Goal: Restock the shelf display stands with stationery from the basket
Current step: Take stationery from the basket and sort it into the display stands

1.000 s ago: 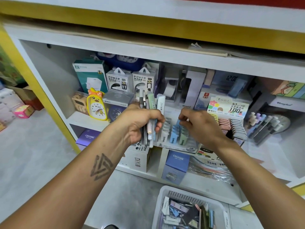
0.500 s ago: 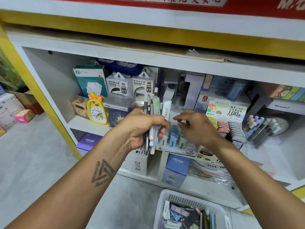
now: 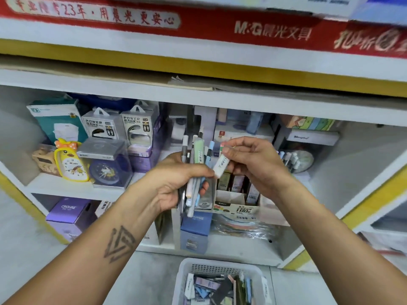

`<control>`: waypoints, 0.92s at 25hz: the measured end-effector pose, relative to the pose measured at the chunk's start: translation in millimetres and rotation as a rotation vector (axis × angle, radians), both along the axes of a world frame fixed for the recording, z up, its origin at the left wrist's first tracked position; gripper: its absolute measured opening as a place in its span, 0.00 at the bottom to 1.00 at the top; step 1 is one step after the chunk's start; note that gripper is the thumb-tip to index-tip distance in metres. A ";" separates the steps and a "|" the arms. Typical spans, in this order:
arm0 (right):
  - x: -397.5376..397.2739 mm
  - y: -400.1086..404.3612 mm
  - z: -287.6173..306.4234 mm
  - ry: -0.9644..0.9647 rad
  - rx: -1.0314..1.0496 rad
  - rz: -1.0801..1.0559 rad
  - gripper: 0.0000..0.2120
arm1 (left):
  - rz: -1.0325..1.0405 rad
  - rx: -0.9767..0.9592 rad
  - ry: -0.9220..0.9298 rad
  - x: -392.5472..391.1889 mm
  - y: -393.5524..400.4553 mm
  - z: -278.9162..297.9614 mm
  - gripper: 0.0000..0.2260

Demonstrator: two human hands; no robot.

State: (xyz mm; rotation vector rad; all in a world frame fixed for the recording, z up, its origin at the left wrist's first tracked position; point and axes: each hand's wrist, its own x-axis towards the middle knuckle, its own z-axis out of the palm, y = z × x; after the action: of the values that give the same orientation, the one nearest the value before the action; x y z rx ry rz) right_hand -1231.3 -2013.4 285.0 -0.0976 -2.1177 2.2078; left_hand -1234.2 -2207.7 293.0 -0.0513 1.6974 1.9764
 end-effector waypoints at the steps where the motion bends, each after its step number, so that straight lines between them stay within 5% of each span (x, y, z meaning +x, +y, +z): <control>1: 3.3 14.4 2.2 0.010 -0.028 -0.040 0.08 | -0.004 0.004 0.002 -0.1 5.5 0.7 0.16; 8: 27.6 80.4 6.1 0.062 -0.077 -0.101 0.08 | 0.024 0.018 0.015 -1.1 32.0 1.9 0.09; 23: 29.3 89.0 -0.9 0.089 0.224 -0.179 0.02 | 0.056 0.048 -0.025 -0.3 32.2 -1.4 0.05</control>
State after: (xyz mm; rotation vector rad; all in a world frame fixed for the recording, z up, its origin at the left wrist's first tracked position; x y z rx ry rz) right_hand -1202.0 -1924.4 284.1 -0.1642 -2.1962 1.8308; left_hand -1234.5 -2175.4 291.6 -0.1068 1.6485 2.0480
